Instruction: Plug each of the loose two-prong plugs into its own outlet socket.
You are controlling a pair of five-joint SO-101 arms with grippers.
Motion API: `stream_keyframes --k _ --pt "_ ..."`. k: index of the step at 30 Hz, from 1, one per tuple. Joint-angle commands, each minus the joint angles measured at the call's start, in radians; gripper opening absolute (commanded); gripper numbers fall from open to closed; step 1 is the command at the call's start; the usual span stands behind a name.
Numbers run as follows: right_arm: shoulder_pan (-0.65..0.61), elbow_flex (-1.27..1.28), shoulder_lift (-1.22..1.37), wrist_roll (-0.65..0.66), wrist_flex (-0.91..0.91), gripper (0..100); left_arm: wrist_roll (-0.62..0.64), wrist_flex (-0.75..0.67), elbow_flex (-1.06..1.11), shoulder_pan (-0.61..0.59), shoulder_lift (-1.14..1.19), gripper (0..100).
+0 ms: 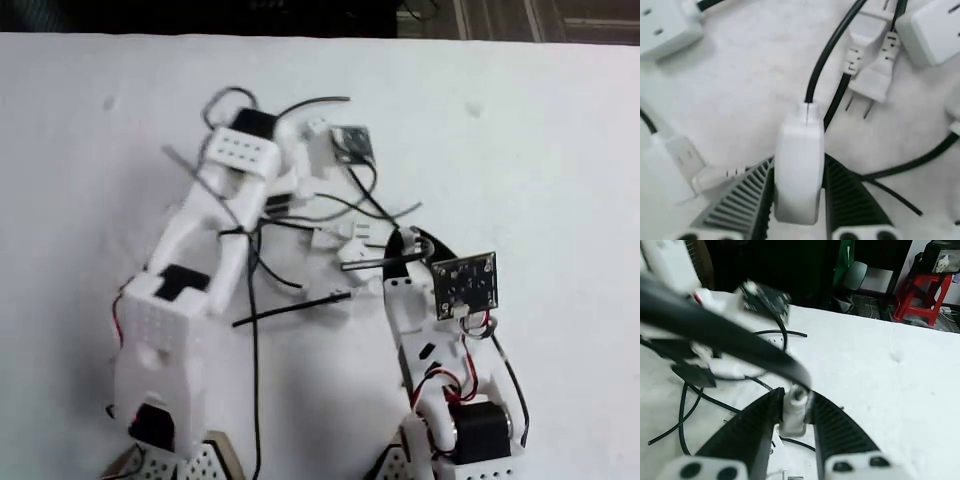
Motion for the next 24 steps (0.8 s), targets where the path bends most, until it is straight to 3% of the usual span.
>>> stream_keyframes --k 1,7,16,20,24 --pt "0.001 -0.006 -0.012 0.011 -0.016 1.7 0.015 0.115 0.044 -0.042 -0.205 2" --pt "0.001 -0.006 -0.010 0.011 -0.015 1.7 0.017 0.055 0.451 -0.039 -0.478 2" --pt "0.001 -0.006 -0.007 0.011 -0.015 1.7 0.035 -0.453 1.266 -0.099 -1.021 2" --pt "0.001 -0.006 -0.005 0.011 -0.015 1.7 0.127 -0.640 1.422 -0.191 -1.104 2" --pt "0.001 -0.006 -0.005 0.011 -0.015 1.7 0.133 -0.712 1.464 -0.272 -1.072 2"
